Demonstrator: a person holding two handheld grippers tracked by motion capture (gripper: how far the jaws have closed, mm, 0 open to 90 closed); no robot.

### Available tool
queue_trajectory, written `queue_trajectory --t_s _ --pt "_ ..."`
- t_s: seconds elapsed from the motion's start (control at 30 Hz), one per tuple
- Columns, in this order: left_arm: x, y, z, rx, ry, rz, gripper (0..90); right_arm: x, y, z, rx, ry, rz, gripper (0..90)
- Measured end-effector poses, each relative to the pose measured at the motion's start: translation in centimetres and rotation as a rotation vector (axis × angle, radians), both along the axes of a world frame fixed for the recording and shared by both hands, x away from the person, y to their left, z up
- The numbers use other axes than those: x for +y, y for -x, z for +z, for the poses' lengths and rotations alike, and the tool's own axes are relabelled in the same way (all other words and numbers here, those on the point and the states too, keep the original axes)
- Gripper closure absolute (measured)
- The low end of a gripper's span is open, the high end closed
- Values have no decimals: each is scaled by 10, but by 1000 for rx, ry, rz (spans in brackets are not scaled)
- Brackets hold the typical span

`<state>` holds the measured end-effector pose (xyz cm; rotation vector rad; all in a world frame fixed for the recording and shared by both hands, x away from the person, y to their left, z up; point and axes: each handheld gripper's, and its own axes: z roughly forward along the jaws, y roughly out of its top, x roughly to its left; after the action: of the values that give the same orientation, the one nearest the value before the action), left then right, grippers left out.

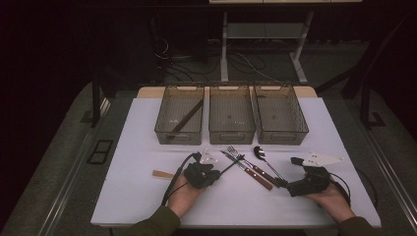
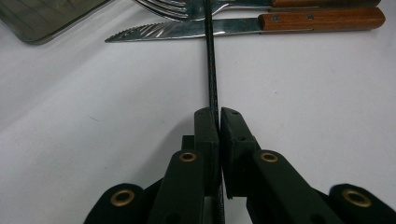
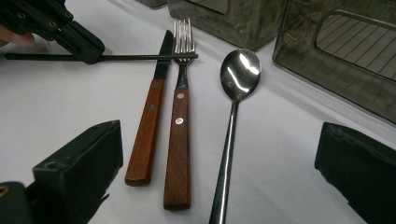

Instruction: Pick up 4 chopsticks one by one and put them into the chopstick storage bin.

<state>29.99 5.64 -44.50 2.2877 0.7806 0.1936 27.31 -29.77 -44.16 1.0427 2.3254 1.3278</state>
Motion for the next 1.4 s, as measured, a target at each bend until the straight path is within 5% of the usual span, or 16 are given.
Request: queue_trajectory --t_s 0.83,1.4 --pt "3 -1 3 44 26 7 856 0 1 1 -5 0 3 12" --pt "17 -6 29 84 144 -19 857 -1 1 1 -4 -1 3 12"
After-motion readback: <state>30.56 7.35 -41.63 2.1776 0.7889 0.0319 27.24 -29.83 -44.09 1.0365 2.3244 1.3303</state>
